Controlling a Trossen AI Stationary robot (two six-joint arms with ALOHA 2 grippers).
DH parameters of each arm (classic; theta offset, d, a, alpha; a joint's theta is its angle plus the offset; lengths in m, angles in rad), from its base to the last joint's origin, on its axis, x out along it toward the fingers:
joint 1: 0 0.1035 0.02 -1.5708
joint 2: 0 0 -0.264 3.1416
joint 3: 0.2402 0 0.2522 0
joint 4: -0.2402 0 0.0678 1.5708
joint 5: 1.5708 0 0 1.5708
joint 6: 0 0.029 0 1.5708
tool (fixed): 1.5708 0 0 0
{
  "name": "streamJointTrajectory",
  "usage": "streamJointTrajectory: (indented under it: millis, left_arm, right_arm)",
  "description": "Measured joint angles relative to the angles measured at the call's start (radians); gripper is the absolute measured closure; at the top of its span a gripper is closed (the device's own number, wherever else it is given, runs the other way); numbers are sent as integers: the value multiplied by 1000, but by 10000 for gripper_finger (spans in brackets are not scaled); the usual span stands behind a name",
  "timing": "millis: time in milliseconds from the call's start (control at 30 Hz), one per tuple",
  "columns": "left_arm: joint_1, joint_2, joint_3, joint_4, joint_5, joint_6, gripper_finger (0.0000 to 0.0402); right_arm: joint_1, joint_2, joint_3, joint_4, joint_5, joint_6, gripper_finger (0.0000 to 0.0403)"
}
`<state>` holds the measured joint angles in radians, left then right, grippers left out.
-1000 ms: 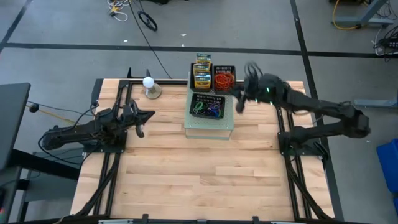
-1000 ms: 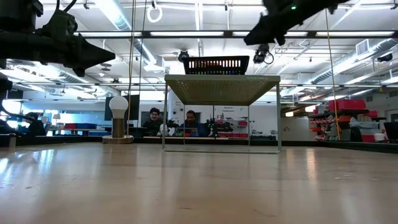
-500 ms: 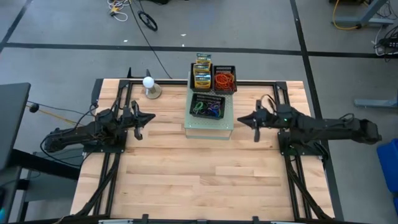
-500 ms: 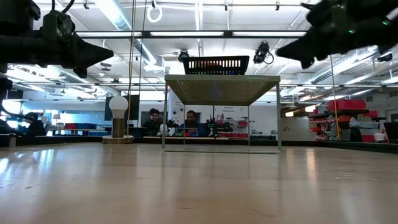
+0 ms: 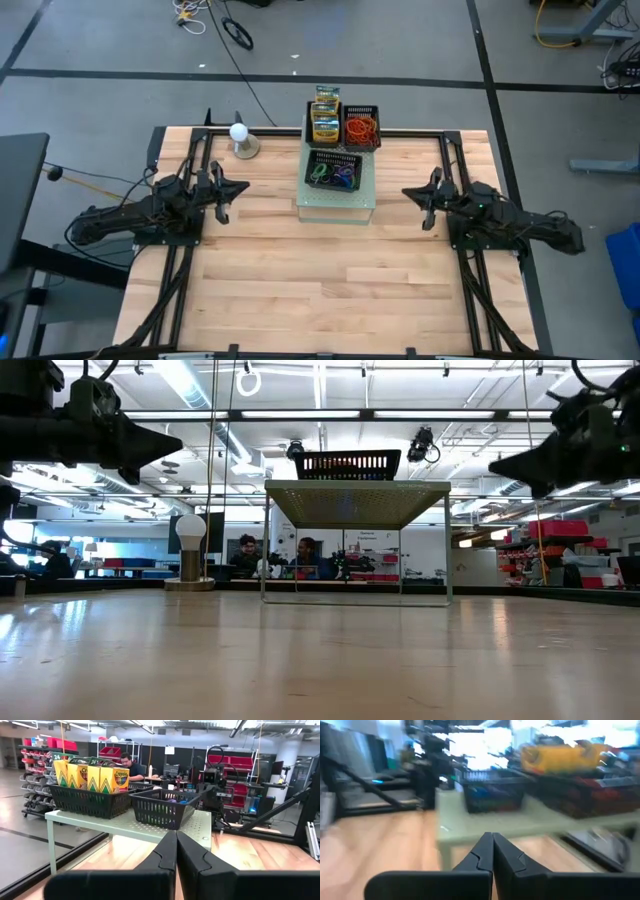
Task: Pick & Place Office Desk Supplies
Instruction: Return to Home Position
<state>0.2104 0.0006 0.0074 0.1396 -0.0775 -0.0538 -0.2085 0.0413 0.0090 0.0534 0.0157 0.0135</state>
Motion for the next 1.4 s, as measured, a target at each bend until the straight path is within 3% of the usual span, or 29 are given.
streamJointTrajectory:
  millis: [200,533,1400]
  left_arm:
    - [0,0,0,1,-31,-15,395]
    - [0,2,0,-79,-53,-68,395]
    - [0,2,0,-98,-52,-107,395]
  right_arm:
    - [-72,-40,0,-41,8,-15,401]
    - [-168,32,1,-33,93,5,378]
    - [-172,70,0,-31,93,-3,362]
